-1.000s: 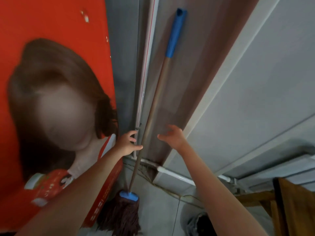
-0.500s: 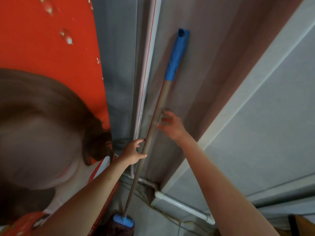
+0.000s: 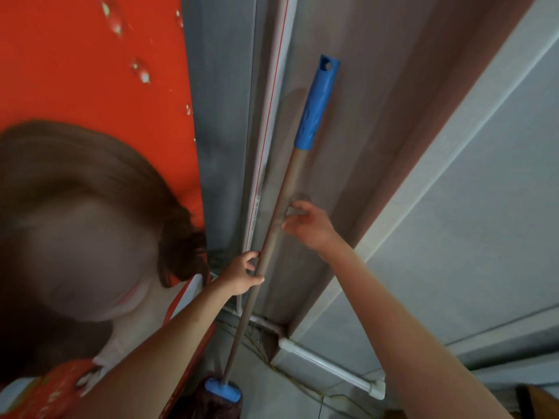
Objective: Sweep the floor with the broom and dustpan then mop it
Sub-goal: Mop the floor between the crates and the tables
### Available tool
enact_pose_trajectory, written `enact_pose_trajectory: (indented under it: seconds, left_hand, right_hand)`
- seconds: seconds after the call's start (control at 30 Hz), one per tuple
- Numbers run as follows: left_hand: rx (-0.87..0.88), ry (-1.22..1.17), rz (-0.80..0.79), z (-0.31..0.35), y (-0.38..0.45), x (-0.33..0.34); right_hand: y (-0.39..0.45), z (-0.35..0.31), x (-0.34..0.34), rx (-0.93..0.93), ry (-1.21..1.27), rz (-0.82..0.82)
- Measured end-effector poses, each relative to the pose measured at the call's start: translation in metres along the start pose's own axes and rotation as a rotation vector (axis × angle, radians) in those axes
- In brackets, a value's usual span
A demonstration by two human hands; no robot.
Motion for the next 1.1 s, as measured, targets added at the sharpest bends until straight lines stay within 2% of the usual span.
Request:
enact_pose_trajectory:
  seconds: [0.13,0.3,0.57,0.8,0.9,1.0,1.07,1.1]
  left_hand:
    - [-0.071,-0.065,-0.102,0.005,-0.036,0.005]
    - [-0.242,-0.244,-0.269,0.008,-0.100,0.013]
    - [-0.294,-0.302,-0.444,-0.009,-0.198,0.042]
    - [-0.357,-0.325,-0.489,-0.036,-0.312,0.081]
    - [-0.386,-0.385,-0.466,-0.057,-0.366,0.107]
    - [-0.421,-0.452,-0.441,-0.085,-0.416,0.134]
    - [-0.452,-0.468,-0.440,-0.105,-0.450,0.151]
    - [-0.470,-0.486,-0.433,-0.114,-0.467,0.158]
  right_hand:
    - [-0.038,-0.007,0.007,0.081,-0.071,-0.079]
    - [-0.096,0.000,0.020,0.269,0.074,-0.200]
    - [-0.217,0.023,0.029,0.521,0.285,-0.145]
    - [-0.355,0.053,0.050,0.623,0.228,-0.128]
    - [-0.424,0.082,0.070,0.665,0.339,-0.197]
    - [-0.491,0.102,0.085,0.687,0.426,-0.152]
    - [-0.528,0.143,0.091,0.710,0.545,-0.122]
    - [-0.548,0.164,0.097,0.748,0.528,-0.130]
Point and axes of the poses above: each hand's wrist, its own y-axis towards the middle knuckle, its own x-axis out of the palm, z = x × y, the point moved 9 cm from there along y, towards the middle knuckle, and after that the axes turned 6 degrees about y, right-handed, at the moved point
